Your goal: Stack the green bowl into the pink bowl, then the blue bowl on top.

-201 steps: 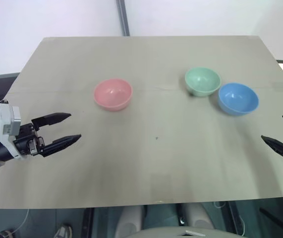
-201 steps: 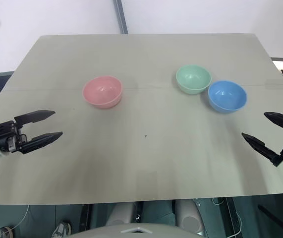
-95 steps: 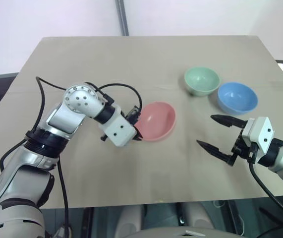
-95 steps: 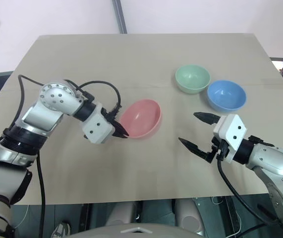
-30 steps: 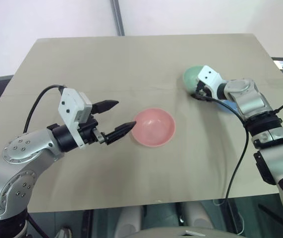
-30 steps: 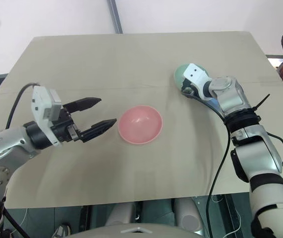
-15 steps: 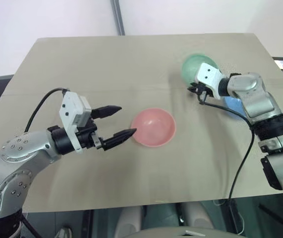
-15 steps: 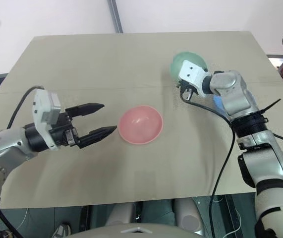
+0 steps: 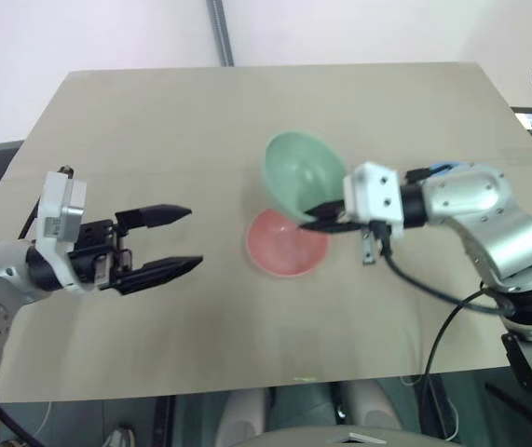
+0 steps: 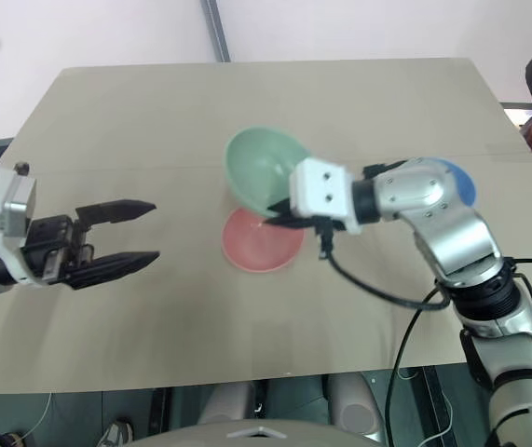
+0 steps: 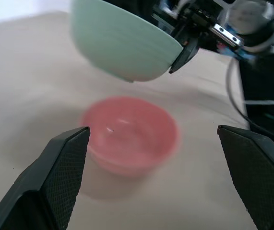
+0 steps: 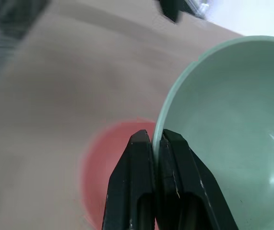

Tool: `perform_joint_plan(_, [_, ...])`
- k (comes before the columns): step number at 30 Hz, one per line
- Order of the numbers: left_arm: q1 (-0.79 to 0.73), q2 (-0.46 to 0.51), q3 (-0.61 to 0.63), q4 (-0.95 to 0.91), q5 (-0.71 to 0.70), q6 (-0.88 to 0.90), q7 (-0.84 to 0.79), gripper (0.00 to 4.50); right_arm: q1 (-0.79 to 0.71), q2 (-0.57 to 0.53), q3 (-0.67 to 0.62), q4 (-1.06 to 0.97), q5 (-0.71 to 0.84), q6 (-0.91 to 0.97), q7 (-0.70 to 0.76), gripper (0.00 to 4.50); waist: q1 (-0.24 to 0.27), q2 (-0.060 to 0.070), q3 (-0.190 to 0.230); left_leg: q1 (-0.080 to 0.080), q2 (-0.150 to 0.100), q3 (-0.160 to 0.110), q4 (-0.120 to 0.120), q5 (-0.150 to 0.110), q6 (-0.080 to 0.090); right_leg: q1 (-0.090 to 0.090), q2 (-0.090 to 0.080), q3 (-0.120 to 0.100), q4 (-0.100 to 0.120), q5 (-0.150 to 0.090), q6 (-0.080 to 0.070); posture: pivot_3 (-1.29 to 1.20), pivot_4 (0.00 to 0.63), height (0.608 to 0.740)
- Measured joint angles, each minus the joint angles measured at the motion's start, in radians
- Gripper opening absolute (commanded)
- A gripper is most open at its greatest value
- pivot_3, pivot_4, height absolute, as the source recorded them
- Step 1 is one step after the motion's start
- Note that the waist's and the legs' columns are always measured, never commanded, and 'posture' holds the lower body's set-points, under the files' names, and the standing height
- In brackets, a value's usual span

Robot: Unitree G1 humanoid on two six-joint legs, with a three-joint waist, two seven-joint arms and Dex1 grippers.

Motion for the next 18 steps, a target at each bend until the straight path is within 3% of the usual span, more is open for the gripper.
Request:
perform_joint_plan(14, [0.063, 0.041, 0.093, 0.069, 0.060, -0.099, -0.204, 4.50, -0.028, 0.004, 0.073, 0.091, -0.058, -0.105, 0.071, 0.07, -0.002, 0.000, 0.000, 0.000, 0.001, 0.000, -0.001, 0.001, -0.001, 0.000, 0.000, 0.000, -0.001, 0.000, 0.000, 0.00, 0.150, 0.740])
perform_joint_plan(18, [0.061, 0.038, 0.098, 0.070, 0.070, -0.118, -0.202, 4.50, -0.029, -0.006, 0.081, 0.092, -0.051, -0.083, 0.115, 1.75, -0.002, 0.000, 0.000, 0.000, 0.001, -0.001, -0.001, 0.000, 0.000, 0.000, 0.000, -0.001, -0.001, 0.000, 0.000, 0.00, 0.150, 0.740])
